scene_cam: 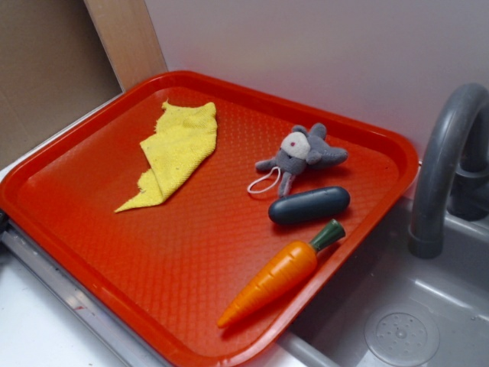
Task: Grab the gray animal.
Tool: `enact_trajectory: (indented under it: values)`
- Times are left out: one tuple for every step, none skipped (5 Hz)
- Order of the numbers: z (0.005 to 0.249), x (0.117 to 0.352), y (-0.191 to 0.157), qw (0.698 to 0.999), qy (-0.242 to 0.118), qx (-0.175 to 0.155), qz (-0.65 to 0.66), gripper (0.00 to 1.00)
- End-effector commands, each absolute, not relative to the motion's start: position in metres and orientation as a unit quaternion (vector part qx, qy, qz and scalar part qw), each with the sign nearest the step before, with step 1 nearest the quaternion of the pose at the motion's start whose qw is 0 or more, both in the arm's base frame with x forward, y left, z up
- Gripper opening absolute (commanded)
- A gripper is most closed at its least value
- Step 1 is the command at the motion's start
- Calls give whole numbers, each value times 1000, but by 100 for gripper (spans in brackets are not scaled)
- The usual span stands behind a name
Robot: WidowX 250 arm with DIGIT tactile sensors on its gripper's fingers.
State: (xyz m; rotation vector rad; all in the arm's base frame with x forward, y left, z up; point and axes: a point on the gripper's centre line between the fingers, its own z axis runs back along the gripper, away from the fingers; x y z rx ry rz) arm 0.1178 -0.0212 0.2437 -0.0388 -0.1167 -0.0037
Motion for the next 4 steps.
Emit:
enact_trajectory:
  values:
    - [244,118,-21,998,-58,-19,-2,100]
    - [235,157,-71,988,-104,-28,-114,100]
    - [218,183,-121,971,-141,-38,-190,100]
    - [199,206,-161,950,-172,-50,-255,100]
